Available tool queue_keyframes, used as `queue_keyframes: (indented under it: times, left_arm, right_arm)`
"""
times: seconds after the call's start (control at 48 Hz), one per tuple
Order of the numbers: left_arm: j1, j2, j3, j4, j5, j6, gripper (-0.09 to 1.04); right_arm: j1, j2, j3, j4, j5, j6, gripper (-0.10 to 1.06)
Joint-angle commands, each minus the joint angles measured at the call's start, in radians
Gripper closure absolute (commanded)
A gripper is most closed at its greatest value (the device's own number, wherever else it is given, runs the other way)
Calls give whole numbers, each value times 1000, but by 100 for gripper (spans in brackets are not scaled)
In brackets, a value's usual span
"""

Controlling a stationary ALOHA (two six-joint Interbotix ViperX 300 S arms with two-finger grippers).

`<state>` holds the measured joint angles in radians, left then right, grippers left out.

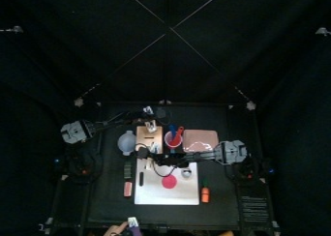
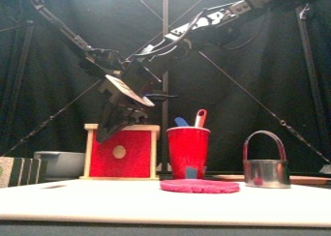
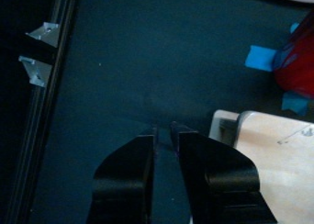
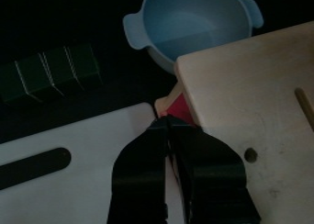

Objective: Get the cutter from the drawer then cut the dough then place the extra dough in the bowl
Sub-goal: Cut the dough

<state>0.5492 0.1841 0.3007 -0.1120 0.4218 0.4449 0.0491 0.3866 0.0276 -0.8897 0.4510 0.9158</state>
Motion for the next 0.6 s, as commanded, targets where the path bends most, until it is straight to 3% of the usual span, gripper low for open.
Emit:
queue_keyframes:
  times: [0.021,0.188,0.333,0.438,0.604]
  left_arm:
    - [18,-69,-11,-23,-35,-2,32]
    - [32,-133,35,-89,-100,2,32]
    - [9,-186,69,-133,-156,2,32]
    - [-54,-219,97,-175,-219,2,32]
    - [-187,-264,178,-225,-411,3,32]
  right_arm:
    - [38,-121,-12,-11,11,5,64]
    - [94,-255,74,-9,25,14,64]
    - [140,-347,184,17,117,17,63]
    - [176,-410,261,75,209,12,63]
    - [209,-526,380,224,330,12,63]
